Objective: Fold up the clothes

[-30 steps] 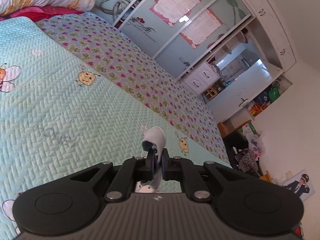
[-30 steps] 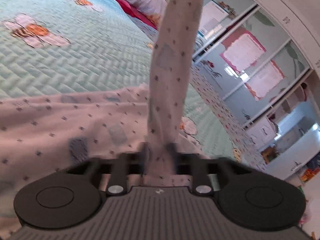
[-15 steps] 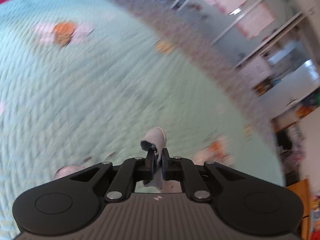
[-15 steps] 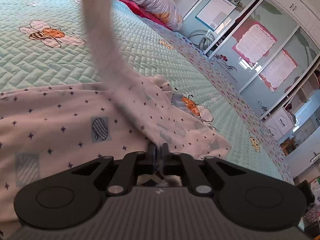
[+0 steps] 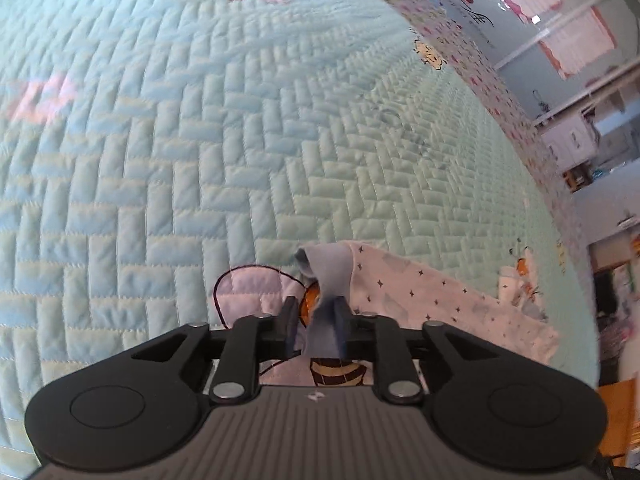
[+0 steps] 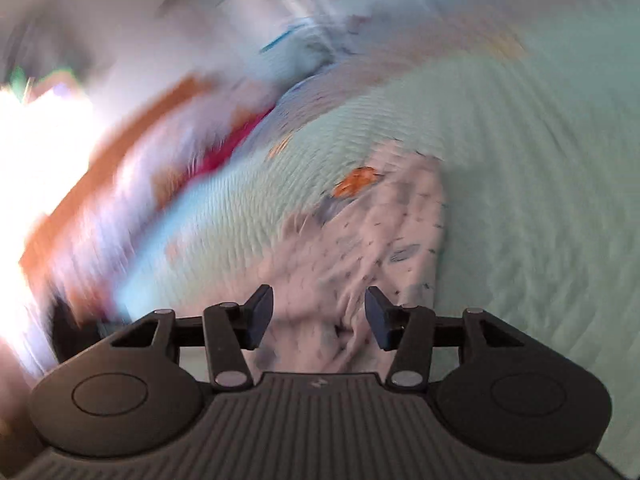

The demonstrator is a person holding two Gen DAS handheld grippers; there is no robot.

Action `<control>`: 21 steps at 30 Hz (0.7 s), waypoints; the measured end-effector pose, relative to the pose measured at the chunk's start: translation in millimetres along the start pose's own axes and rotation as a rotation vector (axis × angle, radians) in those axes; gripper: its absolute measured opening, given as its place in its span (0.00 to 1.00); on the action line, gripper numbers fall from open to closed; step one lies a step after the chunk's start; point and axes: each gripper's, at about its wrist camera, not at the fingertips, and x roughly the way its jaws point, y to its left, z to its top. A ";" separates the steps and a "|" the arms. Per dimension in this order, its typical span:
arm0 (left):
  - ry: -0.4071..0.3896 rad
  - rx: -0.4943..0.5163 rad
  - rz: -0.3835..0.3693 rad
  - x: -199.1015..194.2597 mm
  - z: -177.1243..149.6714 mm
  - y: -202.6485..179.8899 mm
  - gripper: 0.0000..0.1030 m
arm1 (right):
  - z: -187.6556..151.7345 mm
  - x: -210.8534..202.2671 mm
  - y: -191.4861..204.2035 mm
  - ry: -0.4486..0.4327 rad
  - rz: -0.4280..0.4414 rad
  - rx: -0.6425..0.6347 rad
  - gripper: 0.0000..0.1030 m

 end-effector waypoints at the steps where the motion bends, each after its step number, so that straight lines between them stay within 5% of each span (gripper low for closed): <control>1: 0.006 -0.029 -0.018 -0.6 1.7 4.7 0.28 | 2.4 7.5 -14.1 0.020 0.046 0.107 0.50; 3: -0.008 -0.101 -0.055 -5.2 5.3 16.6 0.38 | 1.6 23.9 -43.1 0.050 0.107 0.310 0.50; 6: -0.048 -0.151 -0.039 -15.8 9.4 25.3 0.47 | -8.5 39.8 -62.3 0.078 0.102 0.428 0.45; 11: -0.077 -0.125 -0.034 -39.8 8.8 22.8 0.49 | -17.4 21.5 -40.8 0.042 0.154 0.398 0.46; 15: -0.092 -0.051 -0.181 -59.8 -8.8 -10.3 0.49 | -22.6 27.1 -38.7 0.067 0.137 0.406 0.47; 18: -0.020 0.007 -0.334 -59.5 -33.5 -46.5 0.51 | -19.9 30.6 -45.2 0.068 0.136 0.450 0.47; 21: 0.087 0.086 -0.406 -37.3 -68.0 -94.0 0.54 | -19.1 27.1 -46.4 0.037 0.154 0.471 0.48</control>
